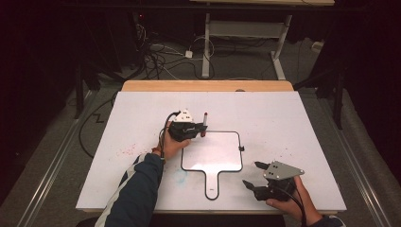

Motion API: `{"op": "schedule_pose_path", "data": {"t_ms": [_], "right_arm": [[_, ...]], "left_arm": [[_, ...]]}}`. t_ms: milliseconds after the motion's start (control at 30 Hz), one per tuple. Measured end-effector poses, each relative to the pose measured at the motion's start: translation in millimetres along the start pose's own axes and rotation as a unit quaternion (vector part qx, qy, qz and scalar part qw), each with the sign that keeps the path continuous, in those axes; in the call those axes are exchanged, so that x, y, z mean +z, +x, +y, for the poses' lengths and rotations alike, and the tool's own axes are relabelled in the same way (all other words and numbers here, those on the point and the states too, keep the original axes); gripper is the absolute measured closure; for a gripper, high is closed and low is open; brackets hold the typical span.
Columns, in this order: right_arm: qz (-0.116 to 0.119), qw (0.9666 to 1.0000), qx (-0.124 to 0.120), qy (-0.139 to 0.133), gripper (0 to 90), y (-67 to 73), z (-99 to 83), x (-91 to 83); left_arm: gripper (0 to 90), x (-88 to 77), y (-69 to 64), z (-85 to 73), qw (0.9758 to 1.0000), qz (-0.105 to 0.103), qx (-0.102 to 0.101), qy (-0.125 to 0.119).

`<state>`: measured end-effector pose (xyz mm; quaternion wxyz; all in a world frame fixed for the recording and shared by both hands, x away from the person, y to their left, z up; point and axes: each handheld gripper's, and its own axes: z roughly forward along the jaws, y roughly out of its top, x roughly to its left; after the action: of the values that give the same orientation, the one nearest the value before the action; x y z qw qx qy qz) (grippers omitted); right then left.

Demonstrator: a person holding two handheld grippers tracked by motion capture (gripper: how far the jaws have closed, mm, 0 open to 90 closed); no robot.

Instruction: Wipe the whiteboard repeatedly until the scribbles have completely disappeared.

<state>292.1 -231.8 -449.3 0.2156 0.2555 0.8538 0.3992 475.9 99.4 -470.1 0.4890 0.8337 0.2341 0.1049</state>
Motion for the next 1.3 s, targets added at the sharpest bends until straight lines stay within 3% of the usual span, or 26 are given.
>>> {"op": "schedule_pose_path", "data": {"t_ms": [200,433,533,633,933,1000,1167,1300], "right_arm": [[0.000,1.0000,0.000,-0.001,26.7,-1.1,-1.0,-0.7],[-0.002,1.0000,-0.003,-0.002,26.7,-0.8,-0.1,-1.7],[-0.002,1.0000,-0.004,-0.001,26.7,-0.1,0.5,-0.1],[-0.001,1.0000,-0.003,0.001,26.7,-0.2,0.3,1.0],[0.000,1.0000,-0.003,0.002,26.7,-0.8,-0.4,0.8],[0.001,1.0000,-0.003,0.000,26.7,-0.6,-0.2,0.3],[0.001,1.0000,-0.005,0.002,26.7,-0.4,-0.7,-0.1],[0.001,1.0000,-0.003,0.002,26.7,-1.0,-0.5,-0.1]], "left_arm": [[78.6,-11.9,-3.8,-6.3,0.9999,-0.009,0.011,0.006],[78.5,-23.2,-5.7,-13.1,0.9997,0.002,0.023,0.007],[78.6,-19.8,-3.0,-13.4,0.9998,0.016,0.009,-0.003],[78.6,-12.5,-4.5,-11.6,0.9998,0.015,-0.005,-0.012],[78.6,1.7,-14.6,-3.3,0.9999,0.006,0.004,-0.009],[78.6,-1.3,-13.9,-4.5,1.0000,-0.002,-0.004,-0.008],[78.6,-15.5,-20.2,-10.0,0.9998,-0.008,0.015,0.006],[78.6,-27.8,-20.4,-15.5,0.9996,0.004,0.023,0.013]]}}
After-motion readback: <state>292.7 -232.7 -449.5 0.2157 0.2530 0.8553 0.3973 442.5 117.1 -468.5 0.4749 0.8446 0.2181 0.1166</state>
